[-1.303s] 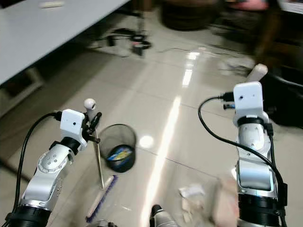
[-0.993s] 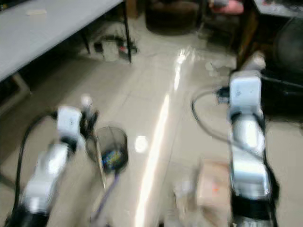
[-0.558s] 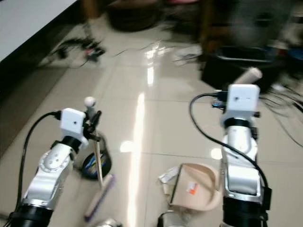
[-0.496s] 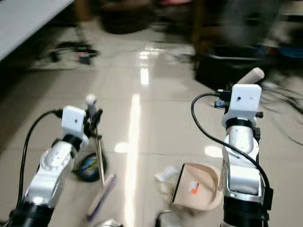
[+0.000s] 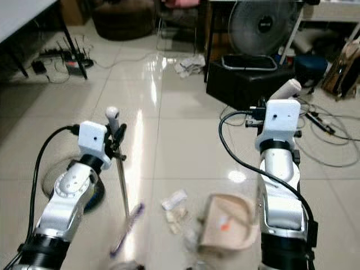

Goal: Sweep floor

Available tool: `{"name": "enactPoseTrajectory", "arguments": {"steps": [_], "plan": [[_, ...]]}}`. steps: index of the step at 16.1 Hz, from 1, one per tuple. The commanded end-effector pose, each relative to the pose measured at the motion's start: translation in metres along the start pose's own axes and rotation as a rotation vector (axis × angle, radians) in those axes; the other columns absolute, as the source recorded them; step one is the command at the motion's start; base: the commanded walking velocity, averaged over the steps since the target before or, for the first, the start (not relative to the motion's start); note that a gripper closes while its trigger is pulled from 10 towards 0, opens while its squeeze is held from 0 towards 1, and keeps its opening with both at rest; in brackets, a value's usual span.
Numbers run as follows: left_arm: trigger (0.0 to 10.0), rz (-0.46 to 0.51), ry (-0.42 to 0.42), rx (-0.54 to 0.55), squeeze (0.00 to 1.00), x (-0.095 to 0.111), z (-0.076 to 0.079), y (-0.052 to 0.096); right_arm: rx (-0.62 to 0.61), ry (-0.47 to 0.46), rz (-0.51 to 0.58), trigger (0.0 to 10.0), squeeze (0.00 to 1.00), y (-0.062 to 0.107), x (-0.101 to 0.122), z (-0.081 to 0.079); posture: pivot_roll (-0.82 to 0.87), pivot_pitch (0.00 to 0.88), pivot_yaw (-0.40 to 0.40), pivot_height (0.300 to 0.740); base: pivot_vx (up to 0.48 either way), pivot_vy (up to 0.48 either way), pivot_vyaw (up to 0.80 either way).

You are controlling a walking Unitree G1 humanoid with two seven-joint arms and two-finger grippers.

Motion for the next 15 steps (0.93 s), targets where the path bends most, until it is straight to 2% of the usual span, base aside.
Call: {"name": "enactPoseTrajectory", "arguments": {"steps": [1, 5, 7, 10, 15], "plan": [[10.0, 0.028, -0.029, 0.025, 0.0, 0.01, -0.007, -0.002, 0.015, 0.005, 0.05, 10.0, 0.0, -0.001, 0.012, -0.004, -0.04, 0.073, 0.043, 0.74, 0.0, -0.435, 0.8], [10.0, 0.034, -0.038, 0.042, 0.0, 0.011, -0.009, -0.003, 0.034, -0.013, 0.069, 10.0, 0.0, -0.001, 0.014, -0.007, -0.04, 0.078, 0.045, 0.74, 0.0, -0.434, 0.74], [10.0, 0.039, -0.053, 0.071, 0.0, 0.013, -0.014, -0.005, 0.053, -0.058, 0.086, 10.0, 0.0, 0.0, 0.016, -0.01, -0.04, 0.08, 0.043, 0.74, 0.0, -0.319, 0.0], [10.0, 0.044, -0.023, 0.113, 0.0, 0.016, -0.02, -0.006, 0.096, -0.069, 0.076, 10.0, 0.0, 0.002, 0.012, -0.02, -0.04, 0.085, 0.044, 0.74, 0.0, 0.0, 0.0], [10.0, 0.09, -0.036, 0.095, 0.0, 0.026, -0.017, -0.009, 0.097, -0.025, 0.066, 10.0, 0.0, 0.004, 0.005, -0.022, -0.04, 0.09, 0.054, 0.74, 0.0, 0.0, 0.0]]}}
Point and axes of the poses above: a point about 5 cm out from each wrist's last joint towards the gripper, its own y axis pointing back from the gripper into the wrist, its own x axis along the axis of the wrist's last joint, z = x × y, the point moved 5 cm from there along -y, pointing out of the wrist towards the gripper, and after that the axes turned 9 degrees about y, right-handed, at the moved point
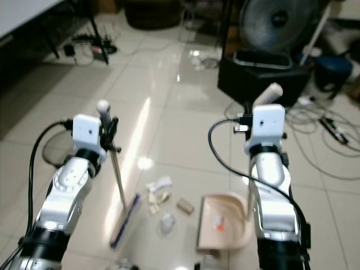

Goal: Sweep floor

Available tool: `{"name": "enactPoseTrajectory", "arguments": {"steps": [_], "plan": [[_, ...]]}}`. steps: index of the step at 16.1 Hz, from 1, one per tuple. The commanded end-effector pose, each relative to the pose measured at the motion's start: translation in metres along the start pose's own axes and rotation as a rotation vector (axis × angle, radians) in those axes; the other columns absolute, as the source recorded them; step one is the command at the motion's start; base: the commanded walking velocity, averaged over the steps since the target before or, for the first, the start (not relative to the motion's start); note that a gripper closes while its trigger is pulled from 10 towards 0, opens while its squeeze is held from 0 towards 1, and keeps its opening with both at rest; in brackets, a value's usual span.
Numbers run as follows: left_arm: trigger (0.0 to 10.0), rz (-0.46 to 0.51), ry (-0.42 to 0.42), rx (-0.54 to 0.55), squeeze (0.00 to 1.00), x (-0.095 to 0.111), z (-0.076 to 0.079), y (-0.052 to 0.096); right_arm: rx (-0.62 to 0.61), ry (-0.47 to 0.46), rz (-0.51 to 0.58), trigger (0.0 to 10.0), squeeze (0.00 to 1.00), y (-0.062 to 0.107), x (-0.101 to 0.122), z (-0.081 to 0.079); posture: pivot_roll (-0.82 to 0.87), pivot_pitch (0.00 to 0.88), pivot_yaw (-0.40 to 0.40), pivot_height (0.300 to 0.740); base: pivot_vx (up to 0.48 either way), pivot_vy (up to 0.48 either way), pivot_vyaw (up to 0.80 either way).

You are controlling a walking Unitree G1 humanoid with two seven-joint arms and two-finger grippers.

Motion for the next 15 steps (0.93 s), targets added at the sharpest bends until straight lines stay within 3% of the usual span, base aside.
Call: {"name": "enactPoseTrajectory", "arguments": {"steps": [1, 7, 15], "plan": [[10.0, 0.051, -0.023, -0.004, 0.0, 0.0143, -0.0024, -0.003, 0.006, 0.003, 0.039, 10.0, 0.0, -0.0003, 0.0078, -0.0024, -0.04, 0.093, 0.057, 0.74, 0.0, 0.0, 0.0], [10.0, 0.05, -0.015, -0.019, 0.0, 0.0142, -0.0004, -0.0035, 0.023, 0.017, 0.038, 10.0, 0.0, 0.0023, 0.0058, -0.0085, -0.04, 0.099, 0.06, 0.74, 0.0, 0.0, 0.76], [10.0, 0.046, -0.01, -0.03, 0.0, 0.0138, 0.0014, -0.0055, -0.001, -0.011, 0.043, 10.0, 0.0, 0.0032, 0.0045, -0.0037, -0.04, 0.096, 0.064, 0.74, 0.0, 0.0, 0.0]]}}
Point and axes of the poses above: a point about 5 cm out from each wrist's last joint towards the gripper, its own y axis pointing back from the gripper into the wrist, its own x axis along the axis of the wrist's last joint, z = x × y, the point moved 5 cm from there along -y, pointing out of the wrist towards the gripper, and after that the axes turned 9 degrees about y, right-handed, at the moved point
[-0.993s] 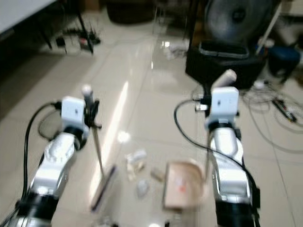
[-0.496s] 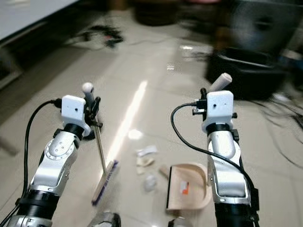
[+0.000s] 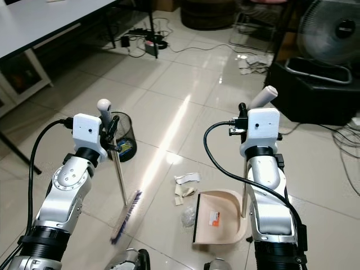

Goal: Sweep floor

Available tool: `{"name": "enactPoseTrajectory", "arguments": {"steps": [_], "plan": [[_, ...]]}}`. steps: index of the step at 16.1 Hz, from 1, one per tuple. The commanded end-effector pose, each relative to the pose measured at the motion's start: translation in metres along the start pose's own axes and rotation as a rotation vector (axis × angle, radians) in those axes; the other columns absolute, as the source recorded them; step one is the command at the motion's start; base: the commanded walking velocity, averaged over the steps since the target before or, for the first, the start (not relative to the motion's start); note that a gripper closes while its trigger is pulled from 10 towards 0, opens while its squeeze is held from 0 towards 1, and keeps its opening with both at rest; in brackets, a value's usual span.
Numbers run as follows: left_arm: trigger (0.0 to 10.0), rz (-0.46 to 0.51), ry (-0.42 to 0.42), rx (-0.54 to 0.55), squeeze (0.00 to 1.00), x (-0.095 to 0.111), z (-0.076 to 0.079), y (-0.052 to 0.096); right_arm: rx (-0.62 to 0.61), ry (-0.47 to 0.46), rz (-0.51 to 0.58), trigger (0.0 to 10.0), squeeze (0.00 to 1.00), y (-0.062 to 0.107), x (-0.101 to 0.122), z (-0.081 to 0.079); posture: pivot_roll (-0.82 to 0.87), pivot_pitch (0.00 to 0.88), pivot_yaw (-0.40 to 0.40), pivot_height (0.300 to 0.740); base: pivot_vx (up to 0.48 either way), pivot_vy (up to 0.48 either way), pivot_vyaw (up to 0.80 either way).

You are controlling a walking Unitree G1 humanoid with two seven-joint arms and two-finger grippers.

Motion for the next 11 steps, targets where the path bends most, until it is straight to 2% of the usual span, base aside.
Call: {"name": "enactPoseTrajectory", "arguments": {"steps": [1, 4, 11], "plan": [[10.0, 0.037, -0.017, -0.008, 0.0, 0.0109, -0.0002, -0.004, -0.009, 0.006, 0.018, 10.0, 0.0, 0.0002, 0.0025, 0.002, -0.04, 0.096, 0.063, 0.74, 0.0, 0.0, 0.0], [10.0, 0.039, -0.015, -0.012, 0.0, 0.0108, 0.0003, -0.0038, -0.005, 0.003, 0.018, 10.0, 0.0, 0.0006, 0.002, 0.001, -0.04, 0.09, 0.062, 0.74, 0.17, 0.0, 0.0], [10.0, 0.043, -0.007, -0.02, 0.0, 0.011, 0.0025, -0.0034, -0.005, 0.006, 0.014, 10.0, 0.0, 0.0005, 0.0002, 0.0023, -0.04, 0.088, 0.057, 0.74, 0.323, 0.0, 0.0]]}}
Point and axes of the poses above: a point about 5 cm out from each wrist's last joint towards the gripper, its own y axis pointing back from the gripper into the wrist, its own x axis along the axis of the wrist's last joint, z = x × y, the point moved 5 cm from there along -y, pointing out of the wrist towards the gripper, and after that the axes turned 9 degrees about y, right-handed, at the moved point
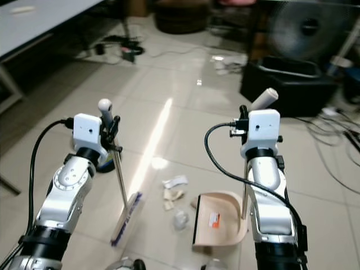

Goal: Sweep floor

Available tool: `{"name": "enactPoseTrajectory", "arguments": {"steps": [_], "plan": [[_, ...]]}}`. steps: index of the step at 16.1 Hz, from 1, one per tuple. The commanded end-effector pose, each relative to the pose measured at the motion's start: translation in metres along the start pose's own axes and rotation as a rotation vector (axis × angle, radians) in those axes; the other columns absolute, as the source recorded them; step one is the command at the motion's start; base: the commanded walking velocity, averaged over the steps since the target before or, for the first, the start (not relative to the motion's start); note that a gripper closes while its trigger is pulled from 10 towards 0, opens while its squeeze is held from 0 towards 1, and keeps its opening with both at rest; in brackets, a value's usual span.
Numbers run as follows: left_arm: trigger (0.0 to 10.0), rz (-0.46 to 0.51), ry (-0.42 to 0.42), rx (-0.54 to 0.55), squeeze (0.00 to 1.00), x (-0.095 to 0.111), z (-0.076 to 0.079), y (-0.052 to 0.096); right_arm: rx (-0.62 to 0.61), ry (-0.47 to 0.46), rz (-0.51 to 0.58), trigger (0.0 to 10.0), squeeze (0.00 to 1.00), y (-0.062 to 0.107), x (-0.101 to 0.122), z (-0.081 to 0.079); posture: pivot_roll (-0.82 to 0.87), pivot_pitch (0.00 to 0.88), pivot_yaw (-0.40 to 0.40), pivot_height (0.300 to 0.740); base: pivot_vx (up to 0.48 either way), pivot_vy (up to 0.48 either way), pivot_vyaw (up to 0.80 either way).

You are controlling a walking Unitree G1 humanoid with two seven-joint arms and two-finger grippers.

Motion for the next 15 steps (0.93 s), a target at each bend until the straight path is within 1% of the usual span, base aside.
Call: {"name": "enactPoseTrajectory", "arguments": {"steps": [1, 5, 15], "plan": [[10.0, 0.044, -0.017, -0.013, 0.0, 0.0121, 0.0008, -0.003, 0.001, 0.009, 0.031, 10.0, 0.0, -0.0001, 0.006, 0.0013, -0.04, 0.088, 0.057, 0.74, 0.33, 0.0, 0.0], [10.0, 0.044, -0.018, -0.015, 0.0, 0.0119, 0.0007, -0.0027, 0.014, 0.03, 0.03, 10.0, 0.0, 0.0, 0.0057, -0.0009, -0.04, 0.088, 0.059, 0.74, 0.333, 0.0, 0.0], [10.0, 0.041, -0.018, -0.02, 0.0, 0.0112, 0.0009, -0.0024, 0.006, 0.017, 0.023, 10.0, 0.0, 0.0014, 0.0033, 0.0003, -0.04, 0.091, 0.061, 0.74, 0.326, 0.0, 0.0]]}}
Point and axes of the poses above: a point about 5 cm out from each wrist's last joint towards the gripper, its own y axis pointing back from the gripper into the wrist, its own x axis along the axis of the wrist's last joint, z = x × y, the point moved 5 cm from there along -y, pointing out of the wrist towards the gripper, and after that the axes turned 9 degrees about y, right-handed, at the moved point
